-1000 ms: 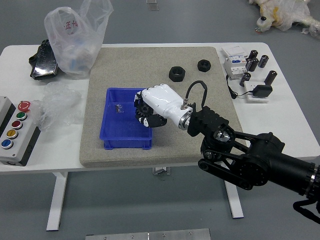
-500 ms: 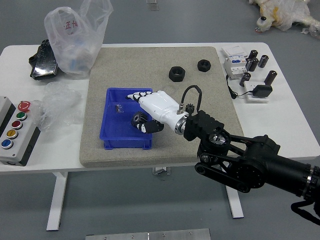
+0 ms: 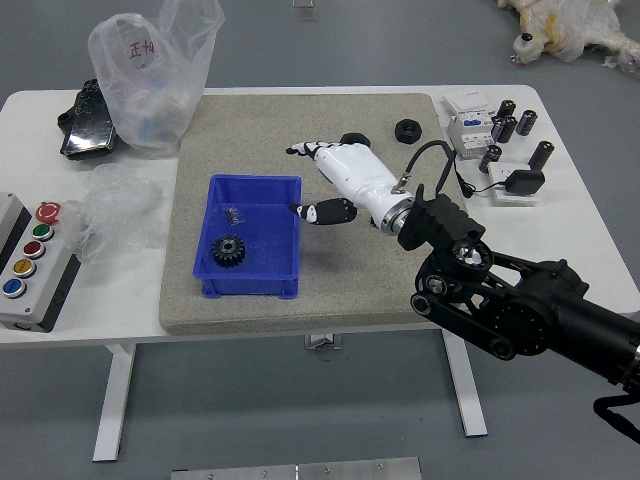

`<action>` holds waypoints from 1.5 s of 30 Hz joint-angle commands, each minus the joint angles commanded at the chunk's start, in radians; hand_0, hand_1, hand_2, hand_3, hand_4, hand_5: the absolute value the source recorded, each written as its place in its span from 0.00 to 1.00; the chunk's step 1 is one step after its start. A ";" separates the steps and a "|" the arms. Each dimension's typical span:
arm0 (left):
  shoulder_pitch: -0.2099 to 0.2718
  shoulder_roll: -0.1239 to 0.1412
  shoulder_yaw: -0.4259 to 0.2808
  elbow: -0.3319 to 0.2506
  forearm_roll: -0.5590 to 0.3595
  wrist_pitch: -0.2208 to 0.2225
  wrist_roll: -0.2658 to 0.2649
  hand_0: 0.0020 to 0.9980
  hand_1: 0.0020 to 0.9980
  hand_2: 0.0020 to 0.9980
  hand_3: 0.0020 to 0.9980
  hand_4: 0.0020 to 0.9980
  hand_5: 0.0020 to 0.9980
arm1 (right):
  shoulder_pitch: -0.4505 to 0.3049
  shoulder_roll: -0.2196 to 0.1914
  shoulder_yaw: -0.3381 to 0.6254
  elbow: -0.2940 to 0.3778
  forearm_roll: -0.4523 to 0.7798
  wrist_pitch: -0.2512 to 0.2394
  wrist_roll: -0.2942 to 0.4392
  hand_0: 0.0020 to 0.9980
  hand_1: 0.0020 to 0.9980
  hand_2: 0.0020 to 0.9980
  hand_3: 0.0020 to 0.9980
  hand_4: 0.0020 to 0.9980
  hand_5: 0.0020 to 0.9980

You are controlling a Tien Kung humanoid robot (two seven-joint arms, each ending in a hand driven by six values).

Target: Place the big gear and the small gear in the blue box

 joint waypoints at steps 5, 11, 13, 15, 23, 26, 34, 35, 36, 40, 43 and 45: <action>-0.003 0.001 0.003 0.000 -0.002 0.000 -0.002 0.67 0.56 0.53 0.65 0.73 0.36 | 0.024 -0.010 -0.068 -0.125 0.089 0.001 0.016 0.38 0.62 0.71 0.73 0.75 0.32; -0.006 -0.001 0.003 0.000 0.000 -0.002 -0.002 0.67 0.56 0.53 0.65 0.73 0.36 | 0.038 0.007 -0.152 -0.260 0.147 0.009 0.024 0.38 0.61 0.69 0.71 0.74 0.31; -0.006 -0.001 0.003 -0.001 0.000 -0.002 -0.002 0.67 0.56 0.53 0.65 0.73 0.36 | 0.042 0.011 -0.170 -0.297 0.153 0.011 0.026 0.38 0.61 0.69 0.71 0.74 0.31; -0.006 0.000 0.003 0.000 0.001 -0.002 -0.002 0.67 0.56 0.53 0.65 0.73 0.36 | 0.046 0.012 -0.183 -0.324 0.161 0.013 0.028 0.38 0.61 0.69 0.71 0.74 0.31; -0.006 0.001 0.003 0.000 0.002 -0.002 -0.002 0.66 0.56 0.53 0.65 0.73 0.36 | 0.052 0.013 -0.216 -0.362 0.191 0.012 0.032 0.35 0.54 0.57 0.65 0.51 0.21; -0.007 0.001 0.004 0.000 0.000 -0.002 -0.003 0.66 0.56 0.53 0.65 0.73 0.36 | 0.051 0.016 -0.226 -0.366 0.203 0.007 0.034 0.35 0.54 0.57 0.65 0.51 0.21; -0.008 0.001 0.006 0.000 -0.002 -0.002 -0.004 0.66 0.56 0.53 0.65 0.73 0.36 | 0.046 0.017 -0.228 -0.357 0.228 -0.026 0.053 0.35 0.43 0.27 0.38 0.24 0.04; -0.008 0.000 0.007 0.000 -0.003 -0.002 -0.004 0.66 0.56 0.53 0.65 0.73 0.36 | 0.046 0.017 -0.224 -0.356 0.230 -0.030 0.057 0.35 0.43 0.27 0.38 0.24 0.04; -0.008 0.000 0.007 0.000 -0.003 -0.002 -0.004 0.66 0.56 0.53 0.65 0.73 0.36 | 0.046 0.016 -0.221 -0.354 0.231 -0.032 0.059 0.35 0.43 0.27 0.38 0.24 0.04; -0.008 0.000 0.007 0.000 -0.004 -0.001 -0.004 0.66 0.56 0.53 0.65 0.73 0.36 | 0.042 0.009 -0.202 -0.331 0.226 -0.039 0.066 0.36 0.43 0.27 0.37 0.22 0.03; -0.007 0.001 0.008 0.000 -0.005 0.000 -0.004 0.66 0.56 0.53 0.65 0.73 0.36 | 0.038 -0.007 -0.170 -0.276 0.194 -0.038 0.059 0.36 0.43 0.27 0.37 0.22 0.03; -0.006 0.001 0.005 0.000 -0.003 0.000 -0.004 0.66 0.56 0.53 0.65 0.73 0.36 | 0.036 -0.016 -0.147 -0.231 0.165 -0.036 0.050 0.36 0.43 0.27 0.37 0.22 0.03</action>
